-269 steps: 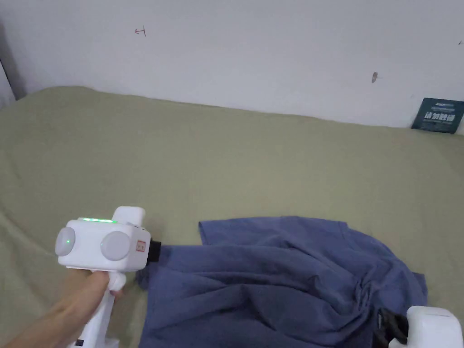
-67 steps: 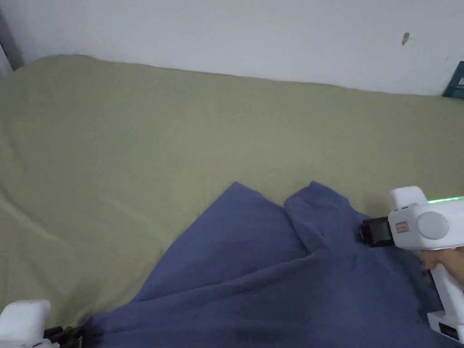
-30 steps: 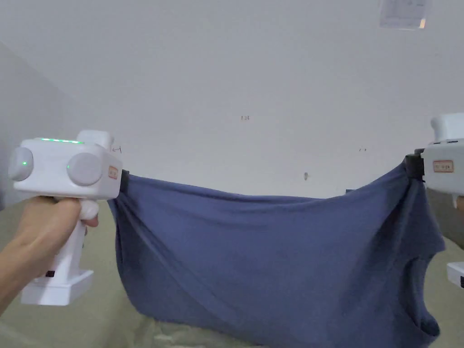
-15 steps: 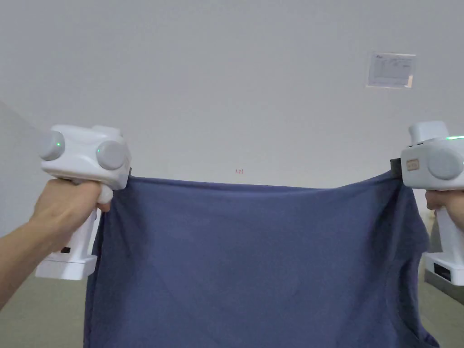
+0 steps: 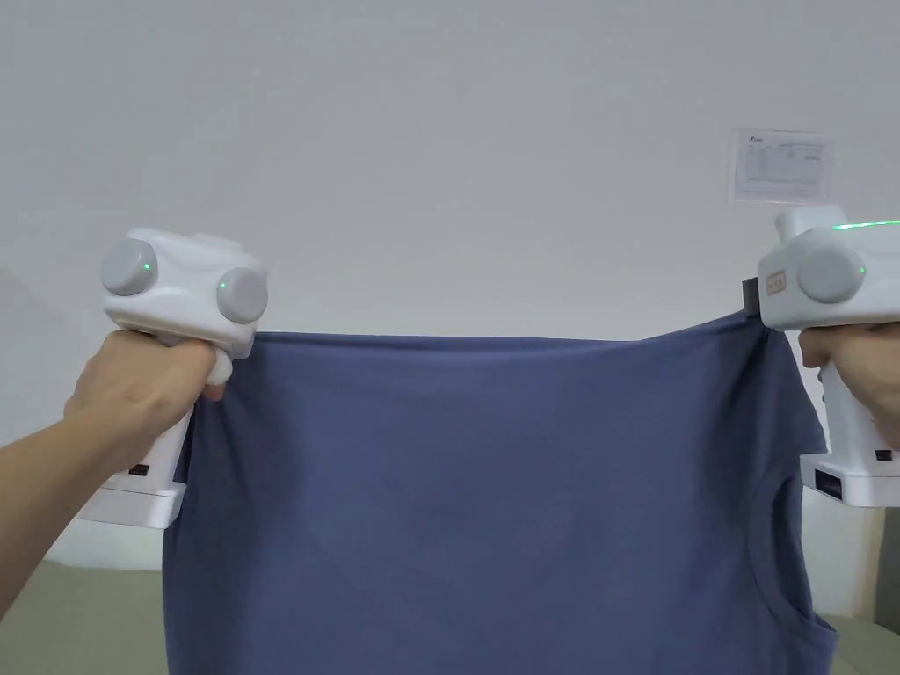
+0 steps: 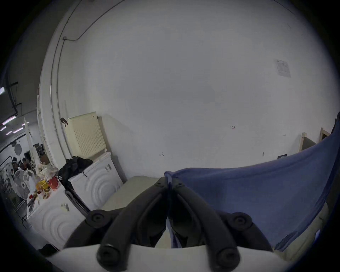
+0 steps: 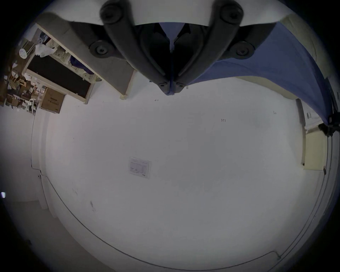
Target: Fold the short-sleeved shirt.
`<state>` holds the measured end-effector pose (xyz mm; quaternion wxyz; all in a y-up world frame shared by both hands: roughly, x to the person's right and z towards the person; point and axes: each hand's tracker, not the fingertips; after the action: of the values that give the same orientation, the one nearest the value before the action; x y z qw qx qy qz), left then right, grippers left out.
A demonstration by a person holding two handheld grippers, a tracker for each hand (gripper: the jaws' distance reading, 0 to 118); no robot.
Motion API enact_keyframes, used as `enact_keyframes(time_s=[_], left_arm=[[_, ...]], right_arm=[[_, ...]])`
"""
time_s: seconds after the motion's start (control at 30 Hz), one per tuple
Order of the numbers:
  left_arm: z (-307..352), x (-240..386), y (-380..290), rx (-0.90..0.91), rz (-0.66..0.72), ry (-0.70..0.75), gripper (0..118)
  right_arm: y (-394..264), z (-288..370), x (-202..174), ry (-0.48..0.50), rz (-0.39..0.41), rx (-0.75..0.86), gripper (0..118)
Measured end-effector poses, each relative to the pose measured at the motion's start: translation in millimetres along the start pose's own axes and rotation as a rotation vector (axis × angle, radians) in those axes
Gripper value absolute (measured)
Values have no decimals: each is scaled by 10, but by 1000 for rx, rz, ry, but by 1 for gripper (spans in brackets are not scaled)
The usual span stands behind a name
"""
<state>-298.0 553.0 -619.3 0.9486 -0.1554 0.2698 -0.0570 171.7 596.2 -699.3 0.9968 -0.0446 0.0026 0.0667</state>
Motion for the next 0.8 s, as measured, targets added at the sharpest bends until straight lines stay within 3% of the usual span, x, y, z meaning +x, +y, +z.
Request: enact_keyframes(time_s=[0.27, 0.33, 0.43, 0.53, 0.7, 0.8], left_arm=[[-754, 255, -558, -42, -35, 14, 4], [-975, 345, -894, -89, -47, 5, 4], [-1244, 468, -1484, -142, -60, -21, 4], [-1441, 585, -2111, -215, -95, -34, 4], [-1563, 660, -2938, -317, -99, -56, 4], [-1483, 593, -3274, -334, -102, -69, 4]], right_arm=[[-572, -597, -394, 12, 24, -52, 1], [-923, -718, -491, 10, 37, -71, 1], [-1608, -856, -580, 32, -16, -163, 1], [-2282, -937, -653, 47, 7, -240, 1], [-3199, -872, -721, 62, 28, -362, 1], [-3535, -719, -678, 85, -5, -395, 1]])
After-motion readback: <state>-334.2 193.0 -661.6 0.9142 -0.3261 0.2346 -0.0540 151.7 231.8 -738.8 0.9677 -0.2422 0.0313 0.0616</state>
